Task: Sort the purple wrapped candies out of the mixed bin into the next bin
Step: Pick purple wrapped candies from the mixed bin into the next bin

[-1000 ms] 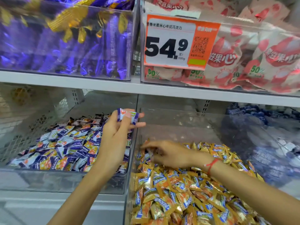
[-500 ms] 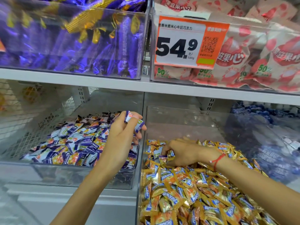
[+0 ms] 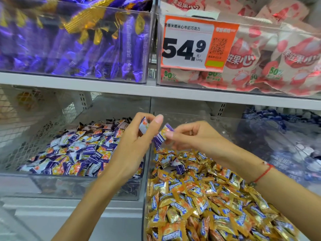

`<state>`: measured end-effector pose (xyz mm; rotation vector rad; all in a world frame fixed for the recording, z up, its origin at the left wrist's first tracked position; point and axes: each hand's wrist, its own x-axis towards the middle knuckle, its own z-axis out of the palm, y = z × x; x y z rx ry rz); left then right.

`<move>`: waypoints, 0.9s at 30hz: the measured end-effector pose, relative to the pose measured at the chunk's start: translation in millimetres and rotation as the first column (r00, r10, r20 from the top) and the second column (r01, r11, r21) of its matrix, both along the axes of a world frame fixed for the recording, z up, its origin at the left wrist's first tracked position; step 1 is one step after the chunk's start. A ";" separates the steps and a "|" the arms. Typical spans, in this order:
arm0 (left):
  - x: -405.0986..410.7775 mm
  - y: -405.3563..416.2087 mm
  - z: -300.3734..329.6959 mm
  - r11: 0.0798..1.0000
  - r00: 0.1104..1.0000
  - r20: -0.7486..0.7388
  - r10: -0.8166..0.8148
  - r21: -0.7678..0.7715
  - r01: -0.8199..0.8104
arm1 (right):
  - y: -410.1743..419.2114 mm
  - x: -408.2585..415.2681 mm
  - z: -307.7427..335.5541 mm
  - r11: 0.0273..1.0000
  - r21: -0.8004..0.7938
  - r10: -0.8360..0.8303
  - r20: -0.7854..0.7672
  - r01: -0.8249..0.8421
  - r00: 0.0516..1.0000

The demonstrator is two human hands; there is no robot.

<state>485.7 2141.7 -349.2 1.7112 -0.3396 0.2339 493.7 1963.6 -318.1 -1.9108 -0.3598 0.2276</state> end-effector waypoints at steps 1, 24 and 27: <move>-0.7 -0.3 1.4 1.000 1.000 0.013 0.024 0.000 -0.024 | 4.3 -0.4 1.5 0.999 0.039 -0.023 0.002 0.023 1.000; 8.1 36.4 -5.7 0.804 0.878 0.339 0.338 0.381 -0.457 | -29.0 52.6 -69.6 0.401 -0.916 0.404 0.203 0.026 0.892; 15.2 61.9 -8.1 0.630 0.818 0.442 0.369 0.528 -0.569 | -37.2 52.5 -69.1 0.699 -0.714 0.207 0.248 0.034 0.946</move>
